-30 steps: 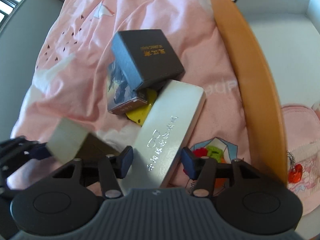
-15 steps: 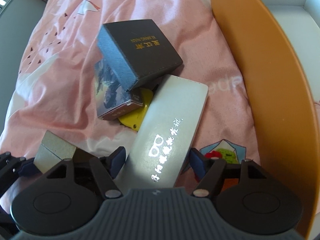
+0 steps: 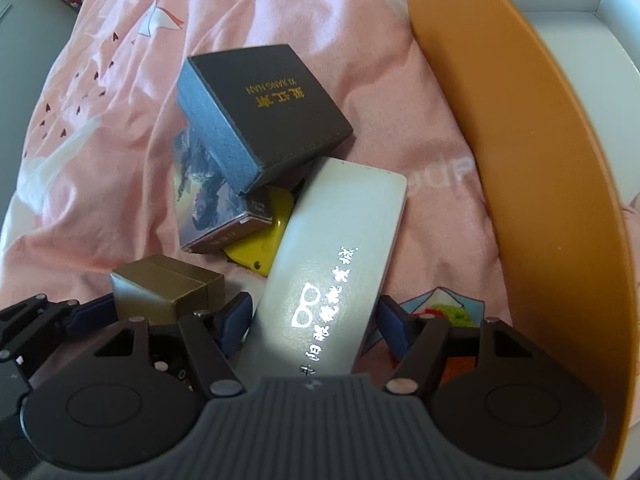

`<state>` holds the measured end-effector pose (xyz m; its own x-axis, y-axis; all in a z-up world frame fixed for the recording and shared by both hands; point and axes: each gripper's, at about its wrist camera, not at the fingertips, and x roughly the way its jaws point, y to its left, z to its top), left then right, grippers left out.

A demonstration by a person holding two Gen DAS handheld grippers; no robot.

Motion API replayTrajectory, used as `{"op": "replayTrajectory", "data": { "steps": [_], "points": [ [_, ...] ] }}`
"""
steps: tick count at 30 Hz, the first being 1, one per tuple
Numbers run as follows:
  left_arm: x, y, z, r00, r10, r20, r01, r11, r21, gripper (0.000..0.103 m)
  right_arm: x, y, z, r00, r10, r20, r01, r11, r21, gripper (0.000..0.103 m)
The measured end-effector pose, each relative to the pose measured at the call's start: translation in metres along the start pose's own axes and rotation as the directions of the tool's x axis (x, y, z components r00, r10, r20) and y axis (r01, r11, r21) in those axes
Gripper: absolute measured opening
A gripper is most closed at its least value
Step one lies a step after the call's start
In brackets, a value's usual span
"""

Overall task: Organize objects
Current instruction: 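Carry the gold box and white glasses box over the orange box with both grippers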

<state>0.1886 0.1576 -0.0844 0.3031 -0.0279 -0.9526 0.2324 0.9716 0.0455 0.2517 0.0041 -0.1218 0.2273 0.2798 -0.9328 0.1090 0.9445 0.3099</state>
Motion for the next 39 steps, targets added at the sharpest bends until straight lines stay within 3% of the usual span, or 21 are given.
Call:
{"op": "replayTrajectory", "data": {
  "steps": [10,19,26,29,32,39],
  "points": [
    [-0.002,-0.002,-0.004,1.0,0.004,0.03,-0.004,1.0,0.003,0.067,-0.012,-0.008,-0.004,0.999,0.044,0.022,-0.043,0.999,-0.029,0.067],
    [-0.038,-0.005,-0.011,0.995,-0.033,0.096,0.033,0.999,-0.006,0.067,-0.045,-0.019,-0.01,0.991,0.12,0.062,-0.115,0.99,-0.084,0.067],
    [-0.08,-0.008,-0.009,0.985,-0.057,0.162,0.061,0.998,-0.02,0.067,-0.081,-0.027,-0.008,0.964,0.249,0.098,-0.238,0.965,-0.108,0.067],
    [-0.097,-0.012,-0.005,0.98,-0.074,0.185,0.079,0.997,-0.02,0.067,-0.111,-0.031,-0.009,0.947,0.295,0.127,-0.268,0.944,-0.194,0.067],
    [-0.11,-0.023,0.003,0.976,-0.092,0.198,0.092,0.996,0.01,0.067,-0.148,-0.035,-0.008,0.939,0.312,0.142,-0.248,0.905,-0.346,0.067],
    [-0.125,-0.062,0.032,0.961,-0.164,0.222,0.145,0.984,0.101,0.067,-0.196,-0.058,0.008,0.975,0.183,0.128,-0.055,0.753,-0.655,0.067]
  ]
}}
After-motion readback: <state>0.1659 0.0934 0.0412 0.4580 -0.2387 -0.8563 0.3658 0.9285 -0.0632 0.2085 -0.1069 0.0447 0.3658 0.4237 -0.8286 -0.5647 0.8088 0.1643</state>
